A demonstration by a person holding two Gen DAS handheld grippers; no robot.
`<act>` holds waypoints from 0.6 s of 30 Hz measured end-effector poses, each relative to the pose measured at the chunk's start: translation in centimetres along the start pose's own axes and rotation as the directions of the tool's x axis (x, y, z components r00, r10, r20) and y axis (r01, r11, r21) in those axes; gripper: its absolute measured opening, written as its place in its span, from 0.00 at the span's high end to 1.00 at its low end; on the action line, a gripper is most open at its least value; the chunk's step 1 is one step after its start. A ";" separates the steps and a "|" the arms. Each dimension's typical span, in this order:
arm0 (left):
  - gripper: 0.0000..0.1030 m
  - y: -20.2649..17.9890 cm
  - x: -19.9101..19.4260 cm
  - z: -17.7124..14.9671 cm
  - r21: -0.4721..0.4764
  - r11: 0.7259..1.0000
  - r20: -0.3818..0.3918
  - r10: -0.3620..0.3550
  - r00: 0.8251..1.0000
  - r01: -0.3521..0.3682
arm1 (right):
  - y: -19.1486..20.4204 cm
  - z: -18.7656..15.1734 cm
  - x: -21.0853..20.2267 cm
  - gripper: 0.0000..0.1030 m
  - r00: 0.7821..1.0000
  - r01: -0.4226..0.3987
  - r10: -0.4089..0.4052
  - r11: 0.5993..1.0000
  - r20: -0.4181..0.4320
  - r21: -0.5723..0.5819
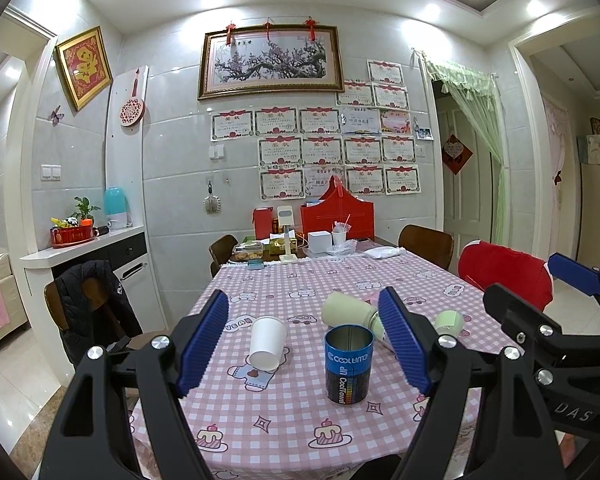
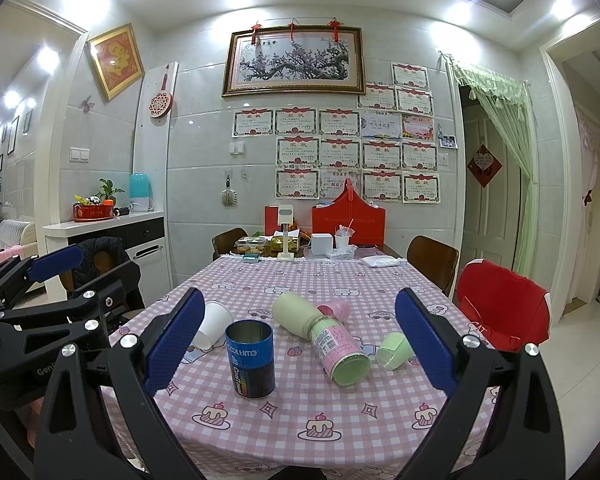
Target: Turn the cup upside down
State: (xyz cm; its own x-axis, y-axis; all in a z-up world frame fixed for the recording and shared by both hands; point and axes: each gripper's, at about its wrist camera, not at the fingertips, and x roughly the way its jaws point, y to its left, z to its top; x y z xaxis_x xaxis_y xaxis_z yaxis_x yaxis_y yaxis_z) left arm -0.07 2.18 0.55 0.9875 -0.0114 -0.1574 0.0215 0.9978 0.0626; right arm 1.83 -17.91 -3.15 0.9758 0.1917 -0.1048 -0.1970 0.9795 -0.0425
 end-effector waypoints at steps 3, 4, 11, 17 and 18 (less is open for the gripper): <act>0.26 0.0 0.0 0.0 0.000 1.000 0.000 0.000 1.000 0.000 | 0.0 0.0 0.0 0.10 1.000 0.000 0.000 1.000 0.000 0.000; 0.26 -0.1 0.0 0.0 0.000 1.000 0.001 0.000 1.000 0.000 | 0.0 0.0 0.0 0.10 1.000 0.000 0.000 1.000 0.000 0.000; 0.26 0.0 0.0 0.0 -0.001 1.000 0.001 0.000 1.000 0.000 | 0.0 0.0 0.0 0.10 1.000 0.000 0.000 1.000 0.000 0.001; 0.26 0.0 0.0 0.0 0.000 1.000 -0.001 0.001 1.000 -0.001 | 0.0 0.0 0.0 0.10 1.000 0.000 0.000 1.000 0.001 0.001; 0.26 0.0 -0.1 0.1 0.000 1.000 0.000 0.001 1.000 -0.001 | 0.0 0.0 0.0 0.10 1.000 0.000 0.000 1.000 0.000 0.001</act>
State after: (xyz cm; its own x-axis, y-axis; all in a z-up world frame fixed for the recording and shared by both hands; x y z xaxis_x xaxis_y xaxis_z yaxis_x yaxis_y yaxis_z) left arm -0.14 2.16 0.70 0.9874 -0.0102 -0.1577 0.0204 0.9978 0.0632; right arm 1.82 -17.93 -3.14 0.9758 0.1917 -0.1047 -0.1969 0.9795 -0.0415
